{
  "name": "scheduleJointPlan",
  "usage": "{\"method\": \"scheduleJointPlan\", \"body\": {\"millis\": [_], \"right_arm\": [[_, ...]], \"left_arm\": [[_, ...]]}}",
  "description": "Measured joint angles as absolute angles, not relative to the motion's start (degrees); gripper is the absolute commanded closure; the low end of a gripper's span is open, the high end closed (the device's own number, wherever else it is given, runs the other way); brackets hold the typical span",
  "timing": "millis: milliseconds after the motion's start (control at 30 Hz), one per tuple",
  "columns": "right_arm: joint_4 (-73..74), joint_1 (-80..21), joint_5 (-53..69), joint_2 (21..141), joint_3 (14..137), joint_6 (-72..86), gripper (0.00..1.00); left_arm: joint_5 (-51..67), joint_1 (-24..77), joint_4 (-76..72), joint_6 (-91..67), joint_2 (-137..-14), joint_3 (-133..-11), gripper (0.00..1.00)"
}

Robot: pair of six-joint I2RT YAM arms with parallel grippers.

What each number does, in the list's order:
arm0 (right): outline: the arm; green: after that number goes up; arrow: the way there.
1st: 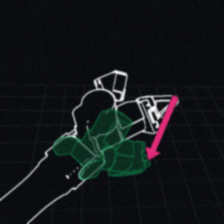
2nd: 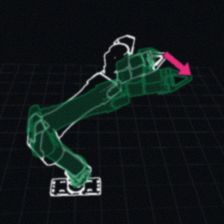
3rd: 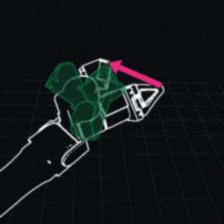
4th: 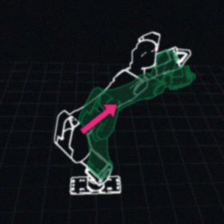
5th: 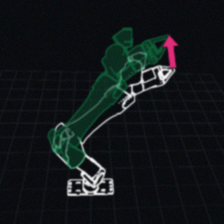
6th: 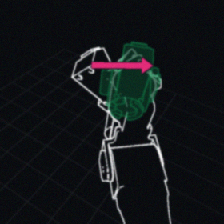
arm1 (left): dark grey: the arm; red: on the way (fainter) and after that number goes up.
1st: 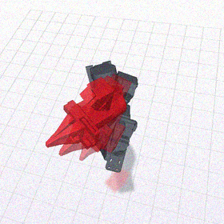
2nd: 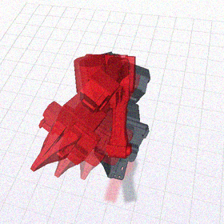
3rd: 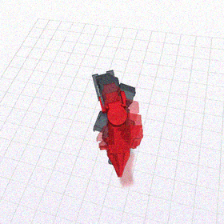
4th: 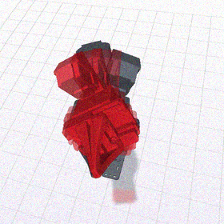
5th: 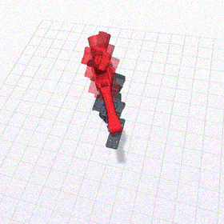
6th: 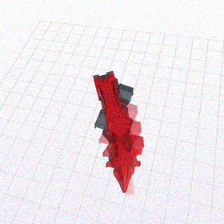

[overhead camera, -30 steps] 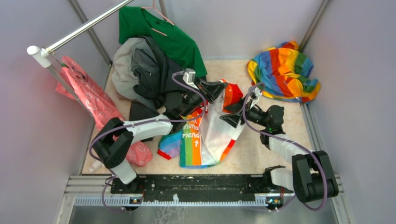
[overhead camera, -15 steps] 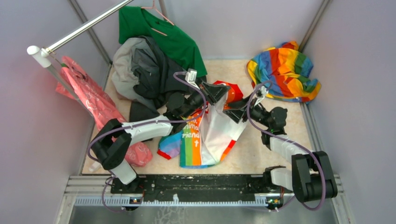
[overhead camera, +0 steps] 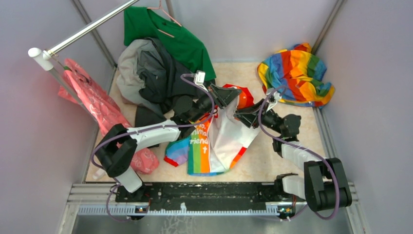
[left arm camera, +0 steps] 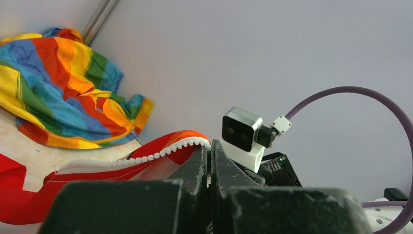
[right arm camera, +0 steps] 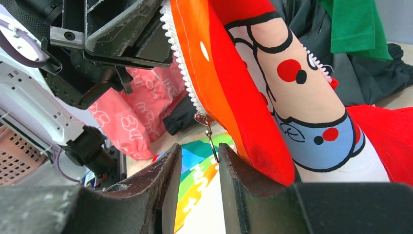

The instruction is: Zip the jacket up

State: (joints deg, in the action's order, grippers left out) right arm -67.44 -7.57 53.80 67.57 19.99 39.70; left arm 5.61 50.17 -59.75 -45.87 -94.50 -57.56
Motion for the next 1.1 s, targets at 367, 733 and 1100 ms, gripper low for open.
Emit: {"method": "scheduleJointPlan", "body": {"millis": [367, 733, 1100], "right_arm": [[-67.8, -7.6, 53.8, 67.5, 19.8, 39.7, 0.70], [-68.1, -7.6, 54.3, 67.5, 19.7, 40.7, 1.00], [-66.2, -7.4, 61.4, 67.5, 22.6, 46.5, 1.00]], "left_arm": [[6.0, 51.0, -59.9, -48.1, -95.2, -58.1, 1.00], [6.0, 51.2, -60.2, -49.6, -96.3, -58.2, 1.00], [7.2, 49.8, -65.5, -39.3, -98.5, -58.2, 1.00]]}}
